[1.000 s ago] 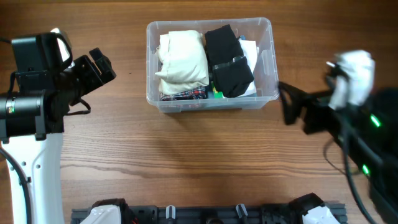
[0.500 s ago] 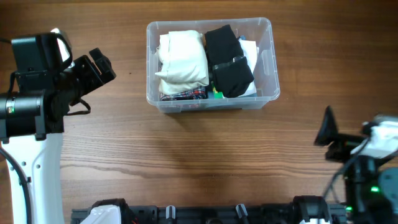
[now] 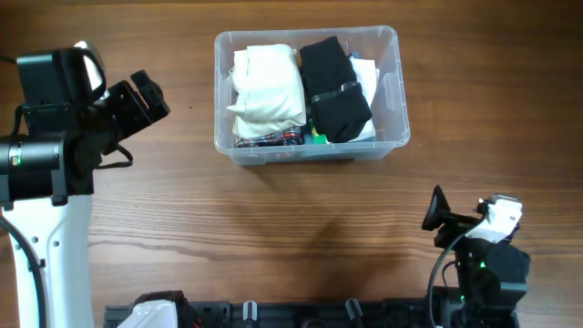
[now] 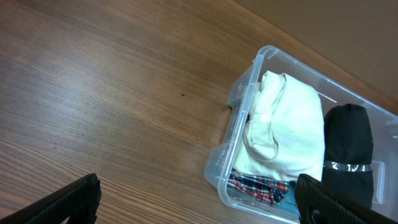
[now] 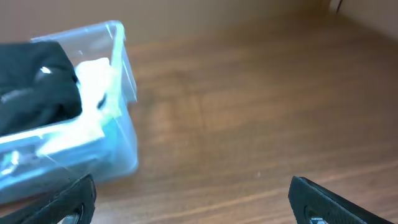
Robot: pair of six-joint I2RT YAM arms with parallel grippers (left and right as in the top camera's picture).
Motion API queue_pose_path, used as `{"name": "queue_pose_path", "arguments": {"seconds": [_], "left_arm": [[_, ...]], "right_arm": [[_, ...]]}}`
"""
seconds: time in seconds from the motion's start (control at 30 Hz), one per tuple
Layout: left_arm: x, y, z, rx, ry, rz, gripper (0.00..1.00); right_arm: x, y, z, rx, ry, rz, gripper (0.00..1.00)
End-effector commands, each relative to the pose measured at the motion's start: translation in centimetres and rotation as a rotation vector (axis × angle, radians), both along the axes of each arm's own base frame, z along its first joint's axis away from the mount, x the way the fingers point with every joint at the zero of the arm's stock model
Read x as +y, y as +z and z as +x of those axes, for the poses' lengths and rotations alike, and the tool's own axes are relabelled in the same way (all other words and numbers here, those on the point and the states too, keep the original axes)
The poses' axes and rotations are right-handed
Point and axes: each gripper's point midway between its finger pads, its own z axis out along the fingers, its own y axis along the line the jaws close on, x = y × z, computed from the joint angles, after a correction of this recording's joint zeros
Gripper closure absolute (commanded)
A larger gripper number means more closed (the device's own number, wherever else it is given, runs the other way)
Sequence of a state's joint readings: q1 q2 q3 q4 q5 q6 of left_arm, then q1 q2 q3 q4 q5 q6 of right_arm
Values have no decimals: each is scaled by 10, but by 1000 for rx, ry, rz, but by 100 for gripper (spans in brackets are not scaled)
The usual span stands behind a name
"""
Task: Pack container
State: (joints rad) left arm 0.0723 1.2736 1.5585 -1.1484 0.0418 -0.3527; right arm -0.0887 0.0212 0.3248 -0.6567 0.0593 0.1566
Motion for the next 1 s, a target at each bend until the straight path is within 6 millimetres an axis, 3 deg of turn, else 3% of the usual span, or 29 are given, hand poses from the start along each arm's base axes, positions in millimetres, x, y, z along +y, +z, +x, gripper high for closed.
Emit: {"name": "queue_pose_path", "arguments": {"seconds": [0.0,0.13,0.7,0.8,0.97], "left_arm": [[3,0,0,-2,4,13,0],[3,0,0,-2,4,13,0],[4,3,0,-13,6,15,0],[-6,19,-12,-68,-23,18,0],[0,39,-67,-201,18,88,0]], "right_arm": [[1,-37,3,64,-6,46,0],[1,-70,3,138,-7,53,0],[1,-67,4,129,-6,49,0],[1,-67,4,129,-6,50,0],[1,-67,4,129,-6,49,0]]}}
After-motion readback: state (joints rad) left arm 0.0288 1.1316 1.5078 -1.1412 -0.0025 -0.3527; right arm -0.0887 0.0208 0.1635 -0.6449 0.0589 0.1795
